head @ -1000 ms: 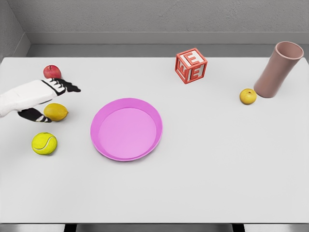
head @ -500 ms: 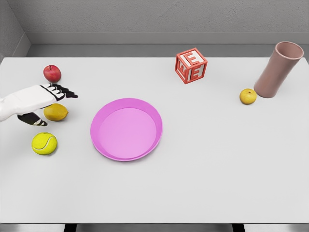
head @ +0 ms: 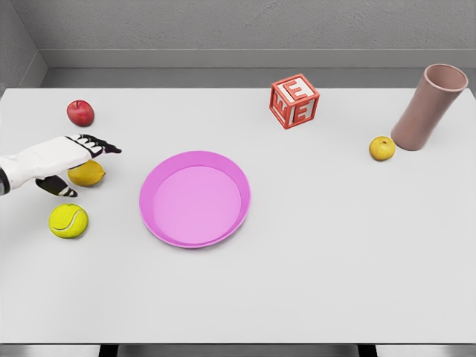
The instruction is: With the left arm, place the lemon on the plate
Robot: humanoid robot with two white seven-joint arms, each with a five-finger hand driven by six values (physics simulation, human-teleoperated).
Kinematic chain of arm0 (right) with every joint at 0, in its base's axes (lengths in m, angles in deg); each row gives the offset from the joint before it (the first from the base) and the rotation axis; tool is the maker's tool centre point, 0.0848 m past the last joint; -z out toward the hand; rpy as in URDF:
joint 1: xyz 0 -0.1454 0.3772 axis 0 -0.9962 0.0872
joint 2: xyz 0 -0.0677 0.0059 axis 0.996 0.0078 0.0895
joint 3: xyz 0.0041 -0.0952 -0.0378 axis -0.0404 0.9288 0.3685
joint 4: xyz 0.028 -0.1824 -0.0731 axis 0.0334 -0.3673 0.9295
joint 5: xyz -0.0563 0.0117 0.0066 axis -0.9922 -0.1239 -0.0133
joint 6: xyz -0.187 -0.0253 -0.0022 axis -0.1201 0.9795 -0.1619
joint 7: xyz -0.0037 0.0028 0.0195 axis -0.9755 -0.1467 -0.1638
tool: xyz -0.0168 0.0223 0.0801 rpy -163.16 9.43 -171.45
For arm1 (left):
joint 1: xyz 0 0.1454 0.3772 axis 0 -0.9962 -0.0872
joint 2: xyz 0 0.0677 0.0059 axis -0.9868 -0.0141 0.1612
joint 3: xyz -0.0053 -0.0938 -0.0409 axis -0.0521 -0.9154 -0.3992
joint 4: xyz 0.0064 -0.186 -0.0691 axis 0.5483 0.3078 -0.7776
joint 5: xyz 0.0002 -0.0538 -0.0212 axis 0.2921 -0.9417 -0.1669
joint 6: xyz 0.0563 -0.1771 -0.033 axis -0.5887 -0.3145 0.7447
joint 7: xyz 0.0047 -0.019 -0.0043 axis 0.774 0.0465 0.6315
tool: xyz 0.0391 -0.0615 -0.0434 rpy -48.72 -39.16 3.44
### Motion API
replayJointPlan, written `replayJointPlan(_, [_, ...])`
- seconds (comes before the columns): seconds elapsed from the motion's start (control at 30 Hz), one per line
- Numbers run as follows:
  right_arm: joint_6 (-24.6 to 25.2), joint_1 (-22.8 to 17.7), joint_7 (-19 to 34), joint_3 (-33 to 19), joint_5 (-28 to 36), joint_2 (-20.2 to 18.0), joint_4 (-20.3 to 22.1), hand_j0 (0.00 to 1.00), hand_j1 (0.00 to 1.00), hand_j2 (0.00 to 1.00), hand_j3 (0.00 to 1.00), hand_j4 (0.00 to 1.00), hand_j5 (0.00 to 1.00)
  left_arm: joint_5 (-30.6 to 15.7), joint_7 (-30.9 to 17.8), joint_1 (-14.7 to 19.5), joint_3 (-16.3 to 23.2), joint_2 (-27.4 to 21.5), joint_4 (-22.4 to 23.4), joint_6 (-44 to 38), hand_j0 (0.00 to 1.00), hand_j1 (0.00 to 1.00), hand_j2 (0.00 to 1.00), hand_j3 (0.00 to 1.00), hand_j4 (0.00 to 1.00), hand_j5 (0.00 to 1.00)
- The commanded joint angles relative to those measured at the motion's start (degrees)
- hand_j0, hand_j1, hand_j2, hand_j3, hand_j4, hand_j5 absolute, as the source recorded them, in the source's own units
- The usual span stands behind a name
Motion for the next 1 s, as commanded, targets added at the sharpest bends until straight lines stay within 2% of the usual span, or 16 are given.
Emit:
replayJointPlan(0.0, [0.0,0.1,0.0,0.0,0.0,0.0,0.0,1.0,1.0,1.0,1.0,1.0,1.0,1.5,0.0,-0.1,-0.1,0.2,0.0,-0.9,1.0,1.0,1.0,1.0,1.0,1.0])
replayJointPlan(0.13, [0.0,0.1,0.0,0.0,0.0,0.0,0.0,1.0,1.0,1.0,1.0,1.0,1.0,2.8,0.0,0.2,0.0,0.4,0.0,-1.3,1.0,1.0,1.0,1.0,1.0,1.0])
replayJointPlan(0.27, [0.0,0.1,0.0,0.0,0.0,0.0,0.0,1.0,1.0,1.0,1.0,1.0,1.0,4.3,0.0,1.4,0.1,2.4,2.0,-1.7,1.0,1.0,1.0,1.0,1.0,1.0])
replayJointPlan(0.6, [0.0,0.1,0.0,0.0,0.0,0.0,0.0,1.0,1.0,1.0,1.0,1.0,1.0,4.4,0.0,1.6,0.2,2.9,2.9,-1.7,0.99,0.99,0.99,0.99,0.99,0.99])
replayJointPlan(0.67, [0.0,0.1,0.0,0.0,0.0,0.0,0.0,1.0,1.0,1.0,1.0,1.0,1.0,4.4,0.0,1.6,0.2,2.9,2.9,-1.7,0.98,0.98,0.98,0.98,0.98,0.98])
replayJointPlan(0.73, [0.0,0.1,0.0,0.0,0.0,0.0,0.0,1.0,1.0,1.0,1.0,1.0,1.0,4.7,0.0,1.5,0.2,2.9,2.9,-1.7,0.89,0.89,0.89,0.89,0.89,0.89])
replayJointPlan(0.77, [0.0,0.1,0.0,0.0,0.0,0.0,0.0,1.0,1.0,1.0,1.0,1.0,1.0,6.0,0.0,1.5,0.3,3.1,3.0,-1.7,0.88,0.88,0.88,0.88,0.88,0.88])
replayJointPlan(0.97, [0.0,0.1,0.0,0.0,0.0,0.0,0.0,1.0,1.0,1.0,1.0,1.0,1.0,6.1,0.0,1.6,0.7,3.3,3.1,-1.7,0.8,0.8,0.8,0.8,0.8,0.8])
